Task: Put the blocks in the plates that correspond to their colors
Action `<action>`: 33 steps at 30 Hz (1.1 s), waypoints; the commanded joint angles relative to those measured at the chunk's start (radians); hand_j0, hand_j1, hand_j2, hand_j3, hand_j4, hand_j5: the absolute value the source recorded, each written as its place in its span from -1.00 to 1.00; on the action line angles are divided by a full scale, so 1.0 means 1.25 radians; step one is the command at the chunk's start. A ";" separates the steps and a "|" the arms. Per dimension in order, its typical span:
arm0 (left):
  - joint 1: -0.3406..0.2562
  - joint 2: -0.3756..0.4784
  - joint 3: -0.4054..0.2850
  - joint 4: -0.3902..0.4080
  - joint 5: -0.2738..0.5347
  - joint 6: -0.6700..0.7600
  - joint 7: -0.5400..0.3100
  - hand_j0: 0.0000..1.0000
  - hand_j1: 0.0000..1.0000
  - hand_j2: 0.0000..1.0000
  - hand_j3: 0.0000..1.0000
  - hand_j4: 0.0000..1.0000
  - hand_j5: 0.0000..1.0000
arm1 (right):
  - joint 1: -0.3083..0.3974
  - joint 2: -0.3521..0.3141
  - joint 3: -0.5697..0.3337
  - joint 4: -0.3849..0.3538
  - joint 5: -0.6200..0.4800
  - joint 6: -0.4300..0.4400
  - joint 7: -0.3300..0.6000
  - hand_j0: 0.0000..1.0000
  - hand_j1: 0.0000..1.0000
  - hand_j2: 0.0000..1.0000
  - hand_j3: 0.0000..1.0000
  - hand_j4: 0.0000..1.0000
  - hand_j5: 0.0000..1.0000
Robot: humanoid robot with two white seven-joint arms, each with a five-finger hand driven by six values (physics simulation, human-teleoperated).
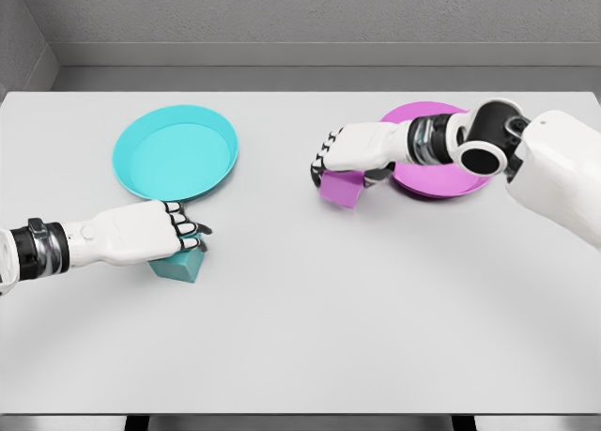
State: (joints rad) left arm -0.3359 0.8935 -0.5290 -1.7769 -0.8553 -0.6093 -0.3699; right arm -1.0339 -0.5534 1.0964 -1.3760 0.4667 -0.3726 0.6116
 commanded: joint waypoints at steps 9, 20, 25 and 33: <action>-0.031 0.003 0.002 0.003 0.057 -0.001 0.001 -0.04 -0.04 -0.04 -0.04 -0.04 -0.04 | -0.007 -0.011 -0.070 0.002 -0.004 0.005 -0.001 0.07 0.07 0.07 0.07 0.07 0.07; -0.055 0.009 0.042 0.038 0.137 -0.001 0.004 -0.12 -0.12 -0.12 -0.12 -0.12 -0.12 | 0.002 -0.063 -0.153 0.066 0.003 0.007 -0.001 0.08 0.08 0.08 0.08 0.08 0.08; -0.078 -0.010 0.060 0.104 0.138 -0.001 0.004 -0.11 -0.11 -0.11 -0.11 -0.11 -0.11 | 0.007 -0.067 -0.175 0.123 0.006 0.007 -0.001 0.09 0.09 0.09 0.09 0.09 0.09; -0.157 -0.073 0.046 0.246 0.131 -0.001 0.004 -0.10 -0.10 -0.10 -0.10 -0.10 -0.10 | 0.006 -0.067 -0.176 0.144 0.014 0.008 -0.001 0.09 0.09 0.09 0.09 0.09 0.09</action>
State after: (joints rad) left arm -0.5338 0.8241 -0.4662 -1.5186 -0.6948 -0.6128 -0.3662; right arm -1.0262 -0.6362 0.8779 -1.2010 0.4850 -0.3642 0.6118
